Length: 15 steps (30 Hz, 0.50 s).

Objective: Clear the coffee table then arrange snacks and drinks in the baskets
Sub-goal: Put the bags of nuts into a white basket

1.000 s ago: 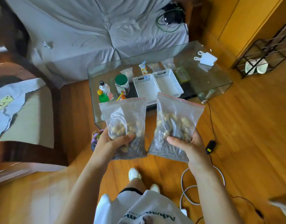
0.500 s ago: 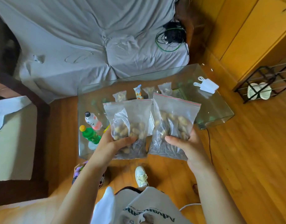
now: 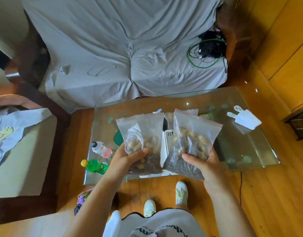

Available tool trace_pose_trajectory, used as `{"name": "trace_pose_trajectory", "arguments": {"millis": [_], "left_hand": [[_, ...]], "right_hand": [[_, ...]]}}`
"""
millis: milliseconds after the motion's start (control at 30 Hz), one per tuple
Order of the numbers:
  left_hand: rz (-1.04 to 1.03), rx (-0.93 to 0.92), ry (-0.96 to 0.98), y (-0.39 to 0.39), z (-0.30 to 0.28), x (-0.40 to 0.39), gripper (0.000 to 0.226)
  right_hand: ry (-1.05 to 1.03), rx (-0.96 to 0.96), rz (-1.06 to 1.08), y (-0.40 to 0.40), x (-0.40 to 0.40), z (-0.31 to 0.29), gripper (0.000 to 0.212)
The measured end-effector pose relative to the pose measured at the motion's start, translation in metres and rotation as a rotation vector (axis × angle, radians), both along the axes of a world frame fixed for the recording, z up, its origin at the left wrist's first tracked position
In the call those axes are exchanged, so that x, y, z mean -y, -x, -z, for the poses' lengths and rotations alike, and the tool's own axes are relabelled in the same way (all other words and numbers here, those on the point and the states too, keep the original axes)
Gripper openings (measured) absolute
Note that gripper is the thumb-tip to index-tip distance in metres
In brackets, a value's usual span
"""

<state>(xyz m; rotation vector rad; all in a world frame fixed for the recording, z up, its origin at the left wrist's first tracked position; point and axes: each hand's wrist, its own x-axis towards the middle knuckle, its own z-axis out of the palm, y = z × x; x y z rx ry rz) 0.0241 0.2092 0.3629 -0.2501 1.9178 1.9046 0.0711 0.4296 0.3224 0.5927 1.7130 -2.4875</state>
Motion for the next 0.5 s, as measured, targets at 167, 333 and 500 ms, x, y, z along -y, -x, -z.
{"name": "trace_pose_trajectory", "arguments": {"millis": [167, 333, 500], "left_hand": [[-0.146, 0.078, 0.01, 0.046, 0.021, -0.045, 0.035], [-0.2, 0.175, -0.008, 0.084, 0.06, -0.086, 0.011], [-0.329, 0.294, 0.01, 0.107, 0.127, -0.109, 0.021]], "right_hand": [[-0.049, 0.007, -0.028, 0.053, -0.048, 0.007, 0.066], [-0.061, 0.113, 0.041, 0.098, -0.078, 0.047, 0.047], [-0.096, 0.233, 0.115, 0.124, -0.088, 0.121, 0.019]]}}
